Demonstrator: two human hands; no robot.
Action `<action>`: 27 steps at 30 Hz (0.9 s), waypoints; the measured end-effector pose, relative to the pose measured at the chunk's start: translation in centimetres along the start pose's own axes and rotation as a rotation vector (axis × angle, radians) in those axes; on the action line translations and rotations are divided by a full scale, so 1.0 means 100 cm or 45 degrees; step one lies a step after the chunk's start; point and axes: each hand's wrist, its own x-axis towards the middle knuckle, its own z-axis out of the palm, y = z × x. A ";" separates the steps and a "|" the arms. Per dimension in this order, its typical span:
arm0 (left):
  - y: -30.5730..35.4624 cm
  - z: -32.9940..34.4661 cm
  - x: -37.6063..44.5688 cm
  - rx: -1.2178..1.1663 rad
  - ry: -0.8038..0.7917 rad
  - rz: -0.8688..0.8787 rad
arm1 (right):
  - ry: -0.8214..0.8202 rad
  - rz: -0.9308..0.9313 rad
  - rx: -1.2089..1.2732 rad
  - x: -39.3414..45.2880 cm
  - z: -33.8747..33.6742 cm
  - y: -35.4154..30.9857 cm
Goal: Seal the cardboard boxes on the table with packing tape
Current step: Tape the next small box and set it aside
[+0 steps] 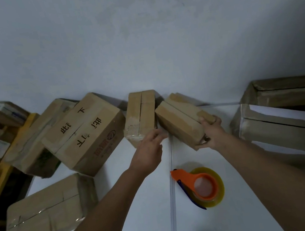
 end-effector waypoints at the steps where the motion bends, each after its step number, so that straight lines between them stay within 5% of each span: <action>1: 0.001 -0.001 0.001 -0.027 0.004 0.013 | 0.014 -0.039 0.011 -0.004 -0.003 0.002; 8: 0.022 -0.019 0.024 -0.289 0.181 0.090 | 0.146 -0.462 0.091 -0.060 -0.024 0.009; 13: 0.042 -0.057 0.030 -0.475 0.344 -0.069 | -0.097 -0.576 0.079 -0.109 -0.023 0.008; 17: 0.023 -0.089 0.003 -0.481 0.385 -0.145 | -0.279 -0.444 -0.098 -0.145 -0.009 0.018; 22: -0.012 -0.113 -0.056 -0.372 0.320 -0.338 | -0.578 0.012 -0.287 -0.177 0.010 0.039; 27: -0.067 -0.077 -0.135 -0.513 0.225 -0.593 | -0.541 0.136 -0.499 -0.187 0.045 0.095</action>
